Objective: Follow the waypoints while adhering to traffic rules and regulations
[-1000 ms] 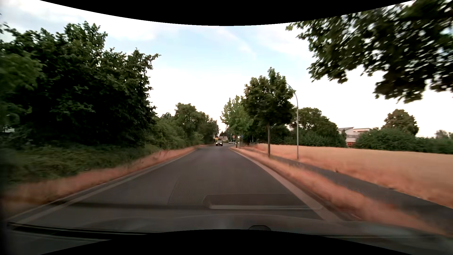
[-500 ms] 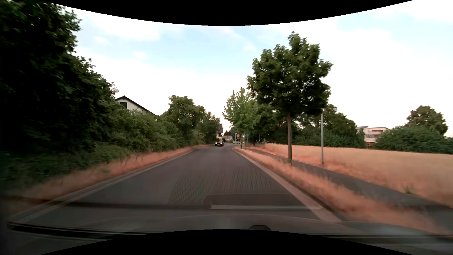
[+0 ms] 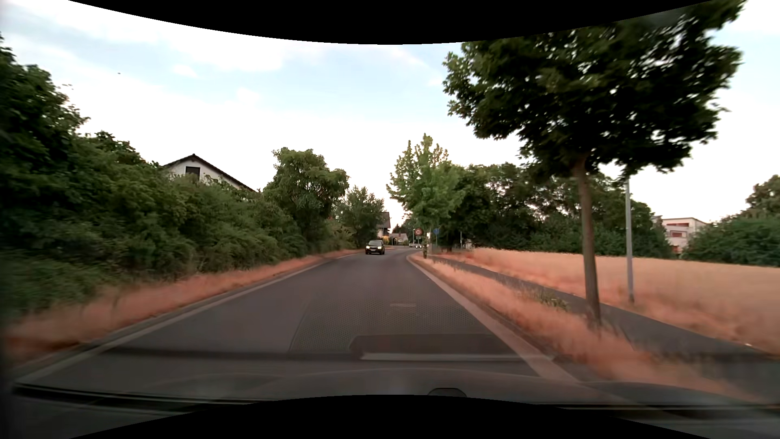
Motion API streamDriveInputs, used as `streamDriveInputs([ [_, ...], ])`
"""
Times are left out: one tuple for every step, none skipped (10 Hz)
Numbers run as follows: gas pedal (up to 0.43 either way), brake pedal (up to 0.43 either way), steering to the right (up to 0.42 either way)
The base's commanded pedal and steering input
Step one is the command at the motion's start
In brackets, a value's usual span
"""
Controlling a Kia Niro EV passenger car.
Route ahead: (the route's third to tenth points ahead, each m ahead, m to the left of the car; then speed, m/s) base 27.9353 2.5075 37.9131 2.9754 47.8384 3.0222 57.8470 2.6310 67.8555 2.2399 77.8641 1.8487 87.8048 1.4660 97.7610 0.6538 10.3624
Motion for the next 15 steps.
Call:
streamDriveInputs([
  [0.0, 0.177, -0.024],
  [0.0, 0.183, -0.024],
  [0.0, 0.183, -0.025],
  [0.0, 0.183, -0.027],
  [0.0, 0.183, -0.028],
  [0.0, 0.183, -0.028],
  [0.0, 0.183, -0.028],
  [0.0, 0.183, -0.028],
  [0.0, 0.183, -0.028],
  [0.0, 0.183, -0.028],
  [0.0, 0.183, -0.028],
  [0.0, 0.183, -0.028],
  [0.0, 0.183, -0.027],
  [0.0, 0.183, -0.026],
  [0.0, 0.183, -0.026],
])
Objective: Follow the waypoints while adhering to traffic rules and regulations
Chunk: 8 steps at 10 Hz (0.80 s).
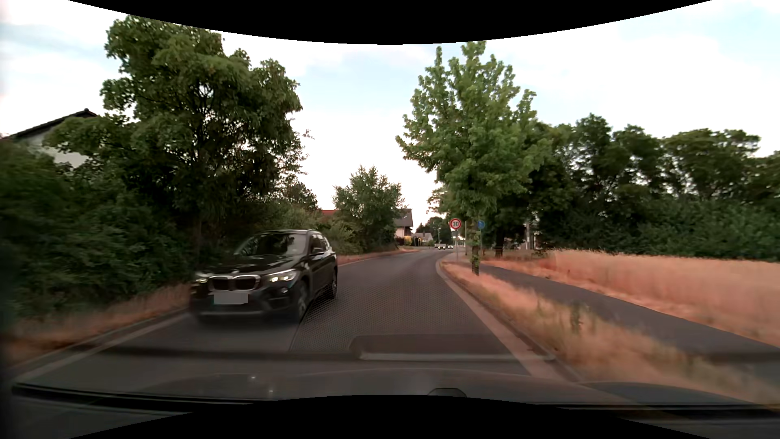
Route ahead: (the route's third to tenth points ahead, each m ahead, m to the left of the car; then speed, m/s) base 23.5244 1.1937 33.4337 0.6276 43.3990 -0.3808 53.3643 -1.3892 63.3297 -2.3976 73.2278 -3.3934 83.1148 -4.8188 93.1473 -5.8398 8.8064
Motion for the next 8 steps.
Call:
streamDriveInputs([
  [0.0, 0.183, -0.025],
  [0.0, 0.177, -0.025],
  [0.0, 0.165, -0.024],
  [0.0, 0.152, -0.022],
  [0.0, 0.146, -0.02],
  [0.0, 0.14, -0.018],
  [0.0, 0.122, -0.012],
  [0.0, 0.11, -0.005],
])
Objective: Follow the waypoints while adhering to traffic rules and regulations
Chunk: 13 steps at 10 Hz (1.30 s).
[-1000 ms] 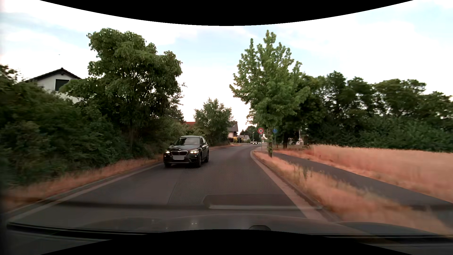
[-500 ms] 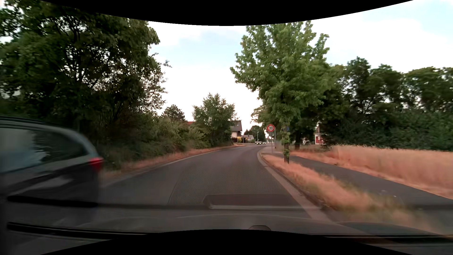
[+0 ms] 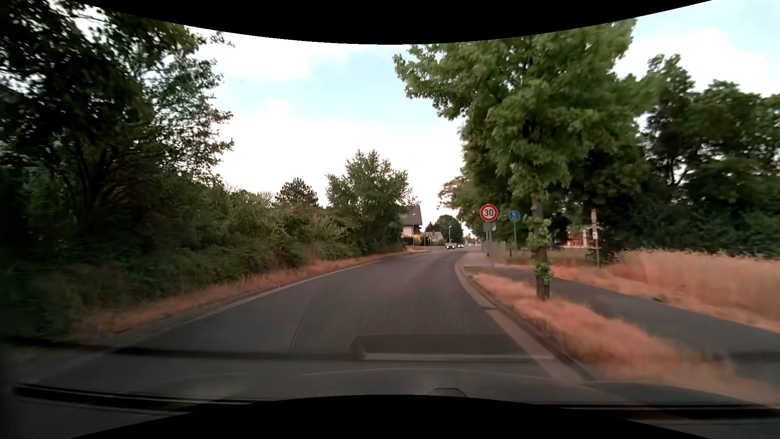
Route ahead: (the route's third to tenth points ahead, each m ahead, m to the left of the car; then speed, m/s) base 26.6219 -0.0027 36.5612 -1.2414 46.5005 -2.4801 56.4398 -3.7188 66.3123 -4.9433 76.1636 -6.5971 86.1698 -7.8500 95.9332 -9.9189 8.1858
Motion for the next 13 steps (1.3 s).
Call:
streamDriveInputs([
  [0.0, 0.091, -0.001],
  [0.0, 0.073, 0.0],
  [0.0, 0.043, 0.0],
  [0.0, 0.0, 0.003],
  [0.0, 0.0, 0.007],
  [0.0, 0.0, 0.01],
  [0.0, 0.0, 0.013],
  [0.0, 0.0, 0.016],
  [0.0, 0.0, 0.019],
  [0.0, 0.0, 0.021],
  [0.0, 0.0, 0.022],
  [0.0, 0.0, 0.023],
  [0.0, 0.0, 0.025],
])
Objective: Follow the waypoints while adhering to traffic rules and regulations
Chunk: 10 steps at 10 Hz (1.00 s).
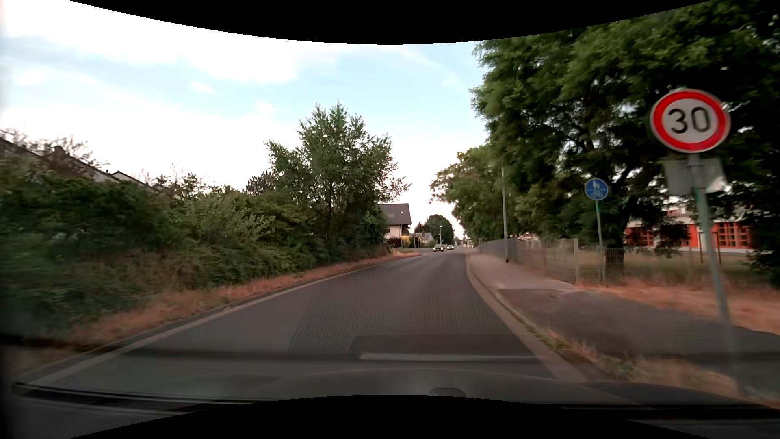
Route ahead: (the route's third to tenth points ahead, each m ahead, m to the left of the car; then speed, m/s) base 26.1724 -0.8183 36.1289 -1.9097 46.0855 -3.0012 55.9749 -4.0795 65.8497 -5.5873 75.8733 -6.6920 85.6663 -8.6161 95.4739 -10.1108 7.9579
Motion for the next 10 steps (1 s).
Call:
streamDriveInputs([
  [0.008, 0.0, 0.026],
  [0.008, 0.0, 0.026],
  [0.008, 0.0, 0.027],
  [0.008, 0.0, 0.027],
  [0.008, 0.0, 0.027],
  [0.008, 0.0, 0.027],
  [0.008, 0.0, 0.027],
  [0.008, 0.0, 0.027],
  [0.008, 0.0, 0.027],
  [0.008, 0.0, 0.027],
])
